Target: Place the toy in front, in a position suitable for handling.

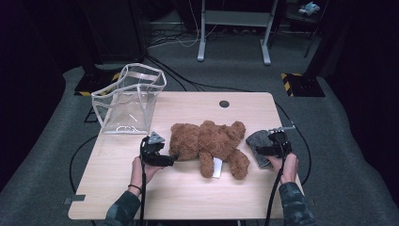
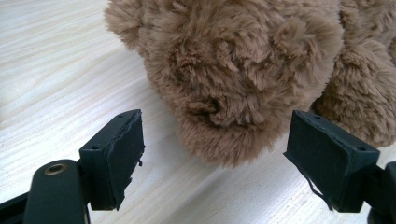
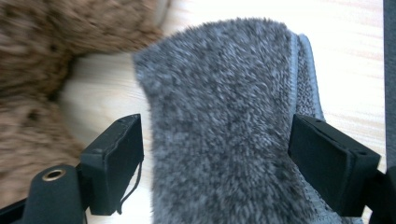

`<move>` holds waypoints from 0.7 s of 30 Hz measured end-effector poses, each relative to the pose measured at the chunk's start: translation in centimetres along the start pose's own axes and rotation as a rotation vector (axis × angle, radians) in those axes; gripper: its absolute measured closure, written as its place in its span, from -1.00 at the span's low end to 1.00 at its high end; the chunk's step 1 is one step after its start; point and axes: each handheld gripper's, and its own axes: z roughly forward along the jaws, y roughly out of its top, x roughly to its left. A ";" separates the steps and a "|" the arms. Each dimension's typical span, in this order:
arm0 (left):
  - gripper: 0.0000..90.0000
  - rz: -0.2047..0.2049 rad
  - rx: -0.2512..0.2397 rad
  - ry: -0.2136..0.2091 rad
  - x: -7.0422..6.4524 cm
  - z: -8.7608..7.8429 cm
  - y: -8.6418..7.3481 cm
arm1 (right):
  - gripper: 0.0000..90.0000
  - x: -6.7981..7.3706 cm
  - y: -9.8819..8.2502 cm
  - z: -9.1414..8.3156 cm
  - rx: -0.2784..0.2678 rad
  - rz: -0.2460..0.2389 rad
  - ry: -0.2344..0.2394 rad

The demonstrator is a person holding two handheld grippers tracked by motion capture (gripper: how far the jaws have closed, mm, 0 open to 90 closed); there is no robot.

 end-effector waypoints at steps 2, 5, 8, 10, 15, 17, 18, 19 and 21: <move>-0.60 0.003 0.006 0.002 -0.1 0.1 -0.2 | -0.63 -0.2 -0.2 0.9 0.027 0.007 -0.020; -0.63 0.002 0.012 0.004 -0.2 0.2 -0.6 | -0.63 -0.2 -0.5 1.5 0.043 0.012 -0.025; -0.66 -0.003 0.020 0.017 -0.2 0.4 -1.1 | -0.62 -0.3 -0.8 2.1 0.059 0.012 -0.031; -0.67 -0.005 0.029 0.022 0.0 0.3 -1.4 | -0.58 -0.5 -0.9 2.4 0.068 0.025 -0.023; -0.67 -0.024 0.036 0.025 0.6 0.2 -2.2 | -0.58 -0.6 -1.1 3.0 0.077 0.022 -0.030; -0.67 -0.020 0.049 0.027 0.9 0.2 -2.4 | -0.57 -0.3 -1.4 3.2 0.077 0.019 -0.044; -0.67 -0.032 0.046 0.029 0.9 0.3 -2.5 | -0.57 -0.3 -1.4 3.2 0.077 0.019 -0.044; -0.67 -0.031 0.051 0.030 0.9 0.3 -2.6 | -0.52 -0.4 -1.5 3.2 0.063 0.007 -0.053; -0.67 -0.040 0.049 0.039 0.9 0.4 -2.7 | -0.49 -0.3 -1.5 3.2 0.063 0.007 -0.061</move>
